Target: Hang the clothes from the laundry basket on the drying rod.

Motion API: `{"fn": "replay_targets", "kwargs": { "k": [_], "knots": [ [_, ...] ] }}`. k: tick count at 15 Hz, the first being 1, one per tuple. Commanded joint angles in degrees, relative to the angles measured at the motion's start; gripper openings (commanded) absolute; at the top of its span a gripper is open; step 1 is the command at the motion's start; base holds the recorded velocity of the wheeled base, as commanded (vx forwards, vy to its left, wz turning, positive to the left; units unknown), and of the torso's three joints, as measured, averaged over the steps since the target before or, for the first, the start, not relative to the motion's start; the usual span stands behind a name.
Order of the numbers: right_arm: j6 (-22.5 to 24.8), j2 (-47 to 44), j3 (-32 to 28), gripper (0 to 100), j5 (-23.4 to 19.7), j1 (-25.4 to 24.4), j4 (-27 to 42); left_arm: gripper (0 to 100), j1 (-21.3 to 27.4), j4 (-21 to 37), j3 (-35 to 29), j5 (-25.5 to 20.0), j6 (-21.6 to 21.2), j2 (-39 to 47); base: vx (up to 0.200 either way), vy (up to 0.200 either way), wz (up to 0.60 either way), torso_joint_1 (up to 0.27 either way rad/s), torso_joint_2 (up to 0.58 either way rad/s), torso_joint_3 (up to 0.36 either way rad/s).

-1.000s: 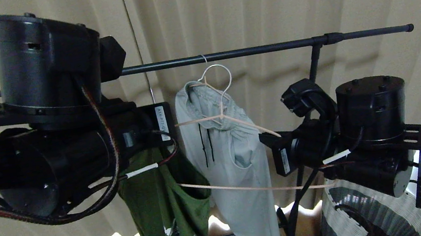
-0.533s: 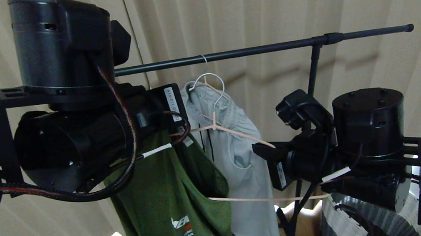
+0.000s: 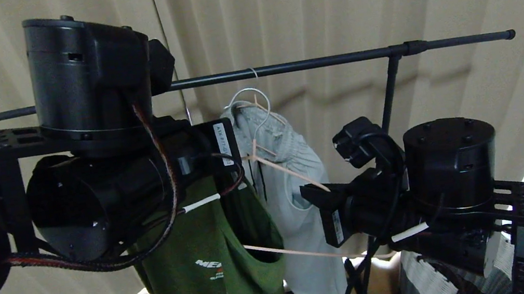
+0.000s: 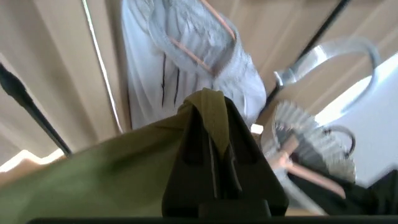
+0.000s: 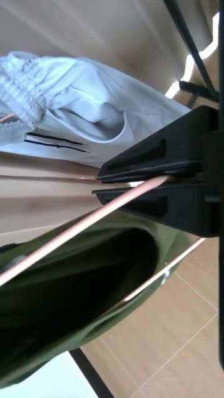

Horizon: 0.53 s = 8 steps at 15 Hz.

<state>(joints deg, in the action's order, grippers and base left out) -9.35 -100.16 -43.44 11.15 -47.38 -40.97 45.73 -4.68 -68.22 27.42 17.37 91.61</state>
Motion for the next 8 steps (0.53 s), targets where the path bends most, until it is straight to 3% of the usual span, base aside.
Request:
{"fn": "replay_targets", "kwargs": {
  "k": [1,3,6,8],
  "knots": [
    [-0.1,-1.4,-0.9,0,-0.1,0.4,-0.1,0,2.0,-0.1,3.0,-2.1,-0.7,-3.4,0.000,0.000,0.00,0.000,0.00,0.000],
    [0.0,-1.8,-1.5,0,-0.1,0.4,0.0,0,2.5,-0.2,6.1,-7.0,-2.9,-6.2,0.000,0.000,0.00,0.000,0.00,0.000],
    [-0.1,-3.2,-2.3,0,-0.1,0.4,-0.1,0,2.7,-2.3,10.8,-18.2,-5.9,-11.5,0.000,0.000,0.00,0.000,0.00,0.000],
    [-0.1,-3.1,-2.4,0,-0.1,0.4,-0.1,0,2.5,-3.5,12.5,-18.7,-6.5,-11.9,0.000,0.000,0.00,0.000,0.00,0.000]
  ]
}}
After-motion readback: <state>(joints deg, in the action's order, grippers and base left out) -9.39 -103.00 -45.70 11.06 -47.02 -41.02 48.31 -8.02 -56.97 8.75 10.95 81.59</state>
